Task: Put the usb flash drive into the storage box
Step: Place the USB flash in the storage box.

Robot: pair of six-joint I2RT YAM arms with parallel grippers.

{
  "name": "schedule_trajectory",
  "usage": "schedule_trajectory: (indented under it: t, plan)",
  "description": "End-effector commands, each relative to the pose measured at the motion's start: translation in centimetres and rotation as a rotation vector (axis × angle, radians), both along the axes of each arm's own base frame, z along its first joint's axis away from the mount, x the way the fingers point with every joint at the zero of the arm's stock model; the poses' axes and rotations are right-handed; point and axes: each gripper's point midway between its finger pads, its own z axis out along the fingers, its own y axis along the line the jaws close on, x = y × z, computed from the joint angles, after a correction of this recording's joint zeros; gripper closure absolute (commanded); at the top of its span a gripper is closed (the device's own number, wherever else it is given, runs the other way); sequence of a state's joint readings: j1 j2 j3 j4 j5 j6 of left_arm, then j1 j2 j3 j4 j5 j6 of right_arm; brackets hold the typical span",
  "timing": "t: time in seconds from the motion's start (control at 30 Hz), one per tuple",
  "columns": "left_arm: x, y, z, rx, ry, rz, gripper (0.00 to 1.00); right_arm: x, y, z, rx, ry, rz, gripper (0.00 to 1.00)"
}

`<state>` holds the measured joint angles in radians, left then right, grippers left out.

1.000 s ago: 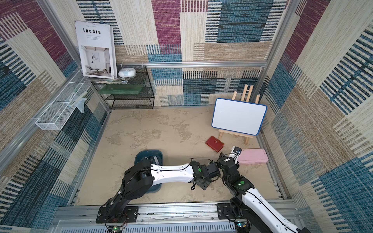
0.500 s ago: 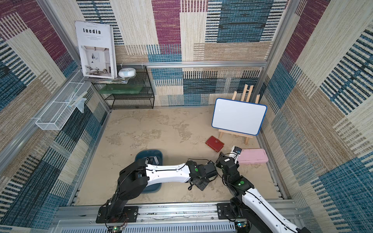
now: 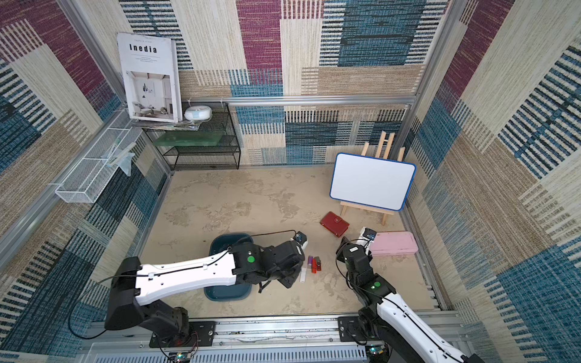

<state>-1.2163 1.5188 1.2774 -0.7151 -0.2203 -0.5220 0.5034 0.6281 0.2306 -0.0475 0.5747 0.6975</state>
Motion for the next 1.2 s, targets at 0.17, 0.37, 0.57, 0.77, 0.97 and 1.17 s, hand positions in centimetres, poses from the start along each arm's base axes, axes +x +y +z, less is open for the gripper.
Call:
schedule_trajectory:
  t: [0.17,0.37,0.57,0.77,0.97,1.17]
  plan:
    - [3.1,11.8,0.7,-0.003,-0.020,0.291,1.00,0.1,0.1,0.2,0.000,-0.014,0.004,0.38]
    - [4.8,19.2,-1.6,0.042,0.029,0.517,1.00,0.2,0.1,0.2,-0.002,-0.016,0.006,0.38]
    - [6.7,20.9,-5.2,0.082,0.113,0.608,1.00,0.1,0.1,0.1,-0.001,-0.016,0.006,0.38]
    - [8.2,18.8,-7.7,0.076,0.177,0.576,1.00,0.1,0.1,0.1,0.000,-0.016,0.005,0.38]
    - [8.3,18.6,-10.3,0.110,0.231,0.588,1.00,0.1,0.1,0.2,0.001,-0.019,0.005,0.38]
    - [8.3,18.6,-12.0,0.145,0.271,0.602,1.00,0.1,0.1,0.2,0.001,-0.021,0.009,0.38]
